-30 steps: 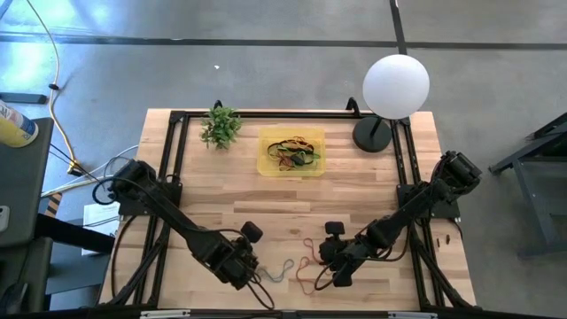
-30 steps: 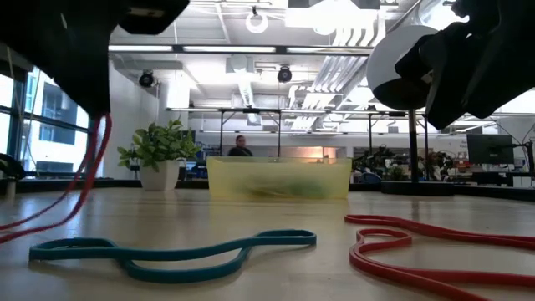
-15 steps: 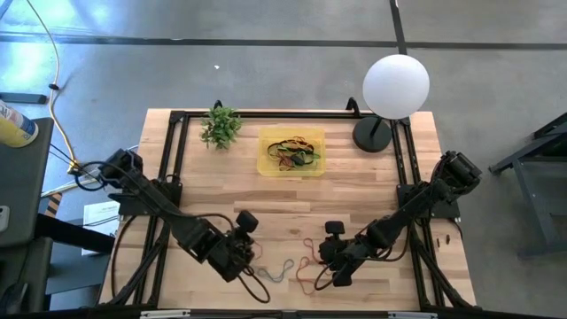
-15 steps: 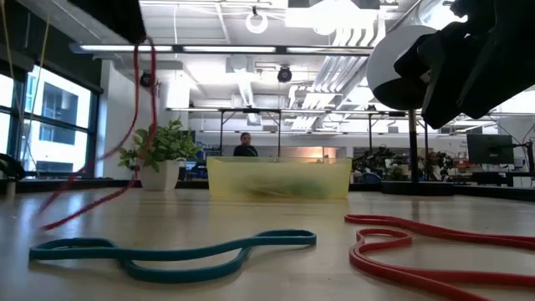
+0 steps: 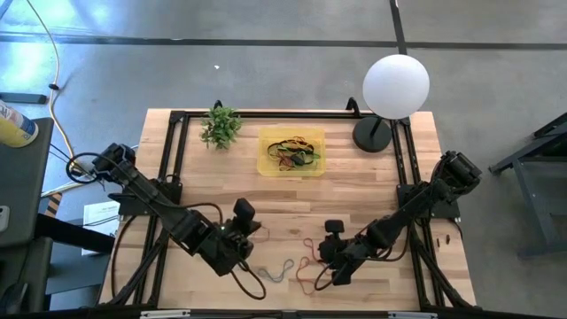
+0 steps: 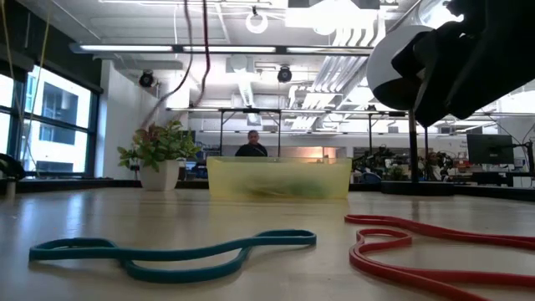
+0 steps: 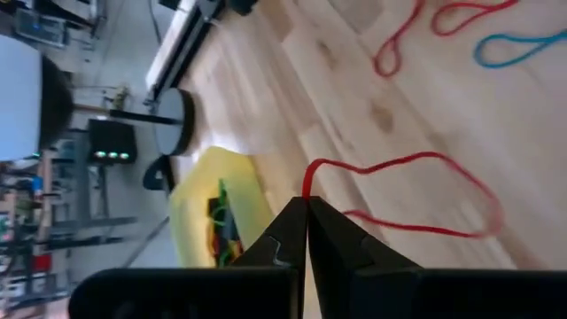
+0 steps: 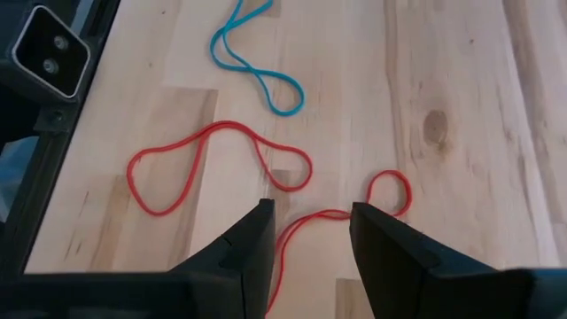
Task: Pick and place rubber bands into bin
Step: Put the bottom left red rubber band into the yellow bin, then put the top red rubber band into the yellow bin
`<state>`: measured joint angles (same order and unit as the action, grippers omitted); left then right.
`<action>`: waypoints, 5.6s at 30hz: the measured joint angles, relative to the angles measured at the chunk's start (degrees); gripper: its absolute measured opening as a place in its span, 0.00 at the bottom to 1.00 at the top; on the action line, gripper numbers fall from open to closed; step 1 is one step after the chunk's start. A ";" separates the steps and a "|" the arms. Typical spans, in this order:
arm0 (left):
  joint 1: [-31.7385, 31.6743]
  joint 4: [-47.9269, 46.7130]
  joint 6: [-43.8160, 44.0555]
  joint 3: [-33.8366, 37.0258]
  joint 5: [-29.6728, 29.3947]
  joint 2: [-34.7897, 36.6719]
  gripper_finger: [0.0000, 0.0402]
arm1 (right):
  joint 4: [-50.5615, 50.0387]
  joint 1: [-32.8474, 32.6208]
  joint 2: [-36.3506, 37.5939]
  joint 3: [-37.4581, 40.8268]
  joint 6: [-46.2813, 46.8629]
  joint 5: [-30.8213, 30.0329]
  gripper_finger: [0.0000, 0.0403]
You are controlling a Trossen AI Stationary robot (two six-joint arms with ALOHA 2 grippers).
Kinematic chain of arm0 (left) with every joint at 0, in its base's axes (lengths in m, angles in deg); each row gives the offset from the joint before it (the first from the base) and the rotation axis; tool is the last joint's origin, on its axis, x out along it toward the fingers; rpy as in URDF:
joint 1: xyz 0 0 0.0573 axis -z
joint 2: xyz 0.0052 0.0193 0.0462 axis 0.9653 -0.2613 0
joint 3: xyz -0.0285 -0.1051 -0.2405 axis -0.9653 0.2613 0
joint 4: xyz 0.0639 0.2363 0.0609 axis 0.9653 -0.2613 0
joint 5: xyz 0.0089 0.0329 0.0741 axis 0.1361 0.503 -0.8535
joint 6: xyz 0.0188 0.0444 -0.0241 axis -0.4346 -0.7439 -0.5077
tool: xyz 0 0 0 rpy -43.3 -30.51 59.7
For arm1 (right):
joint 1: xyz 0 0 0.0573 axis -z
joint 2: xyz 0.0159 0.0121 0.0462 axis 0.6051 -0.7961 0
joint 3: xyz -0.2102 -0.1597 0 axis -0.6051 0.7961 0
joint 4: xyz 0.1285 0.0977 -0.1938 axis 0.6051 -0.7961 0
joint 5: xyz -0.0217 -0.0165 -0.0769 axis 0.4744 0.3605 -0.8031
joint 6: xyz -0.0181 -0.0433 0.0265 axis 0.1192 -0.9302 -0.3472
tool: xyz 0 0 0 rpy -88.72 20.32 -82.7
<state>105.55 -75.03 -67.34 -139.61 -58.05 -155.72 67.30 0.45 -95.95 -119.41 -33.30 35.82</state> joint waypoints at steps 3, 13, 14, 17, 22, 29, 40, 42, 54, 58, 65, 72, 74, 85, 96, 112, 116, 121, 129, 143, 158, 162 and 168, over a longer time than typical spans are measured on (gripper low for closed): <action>-1.65 2.07 -3.27 0.00 -0.63 0.04 0.00 | 0.01 0.05 0.00 0.00 -0.37 -0.51 0.34; -13.02 10.97 -18.11 0.00 -1.93 0.04 0.00 | -0.01 0.14 0.00 0.00 -2.02 -4.10 0.34; -14.57 11.63 -19.52 0.00 -1.94 0.04 0.00 | -0.01 0.14 0.00 0.00 -2.38 -4.43 0.34; -19.05 14.87 -23.93 0.00 -1.82 0.04 0.00 | -0.01 0.14 0.00 0.00 -3.32 -5.89 0.34; -26.61 22.65 -31.62 0.00 1.59 0.05 0.00 | -0.01 0.14 0.00 0.00 -4.92 -8.03 0.34; -37.42 28.00 -34.39 0.00 11.69 0.04 0.00 | -0.01 0.16 0.00 0.01 -5.36 -8.36 0.34; -47.67 28.23 -33.00 0.00 20.75 -0.30 0.00 | -0.01 0.39 0.00 0.01 -7.45 -12.09 0.34; -48.64 28.14 -32.99 0.00 21.67 -0.98 0.00 | -0.01 0.43 0.00 0.00 -7.51 -12.80 0.34; -51.88 27.85 -31.29 0.00 26.45 -9.59 0.00 | 0.43 0.43 0.00 0.00 -7.87 -16.01 0.34; -52.21 28.08 -31.20 -0.02 27.10 -12.28 0.00 | 0.89 0.43 0.00 0.00 -7.87 -16.22 0.34; -52.49 27.81 -30.17 0.02 27.59 -15.06 0.00 | 0.89 0.45 0.00 0.00 -7.89 -17.14 0.34; -52.47 27.94 -29.76 0.02 27.82 -15.13 0.00 | 0.87 0.45 0.00 0.00 -7.89 -17.36 0.34; -52.47 27.92 -29.74 0.02 27.89 -15.13 0.00 | 0.86 0.45 0.00 0.00 -7.89 -17.44 0.34; -52.47 27.88 -27.03 0.02 30.39 -15.13 0.03 | 1.88 0.45 0.00 0.00 -7.71 -18.21 0.34; -52.43 27.79 -25.72 0.02 32.64 -15.13 0.35 | 2.65 0.45 0.00 0.00 -7.71 -18.17 0.34; -52.06 24.57 -27.09 0.00 40.11 -12.60 0.65 | 3.11 0.45 0.00 0.00 -5.89 -18.13 0.34; -51.39 20.16 -26.57 0.01 42.54 -11.57 0.65 | 0.11 0.43 0.00 0.00 -3.33 -16.64 0.34; -45.79 14.90 -24.87 0.05 42.54 -10.50 0.63 | -8.33 0.43 0.00 0.02 3.98 -14.99 0.34; -30.62 14.12 -22.55 0.04 32.52 -10.19 0.63 | -9.01 -0.34 0.00 0.02 6.78 -11.94 0.34; -4.38 14.22 -5.66 3.42 18.07 -10.19 0.63 | -5.77 -6.14 -1.48 0.02 10.56 -6.94 0.34; 3.07 15.09 6.19 5.60 9.42 -10.21 0.63 | 2.80 -4.72 -10.95 0.11 16.36 -3.12 0.34; 3.06 14.87 5.71 5.58 9.35 -10.21 0.63 | 3.09 -2.39 -10.79 0.07 21.78 1.86 0.34; 3.09 13.82 4.64 5.58 9.36 -10.21 0.63 | 3.97 0.78 -10.69 0.00 25.02 6.29 0.34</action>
<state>108.64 -61.20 -62.70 -134.03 -48.69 -165.93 71.27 1.23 -106.64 -119.41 -8.29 42.11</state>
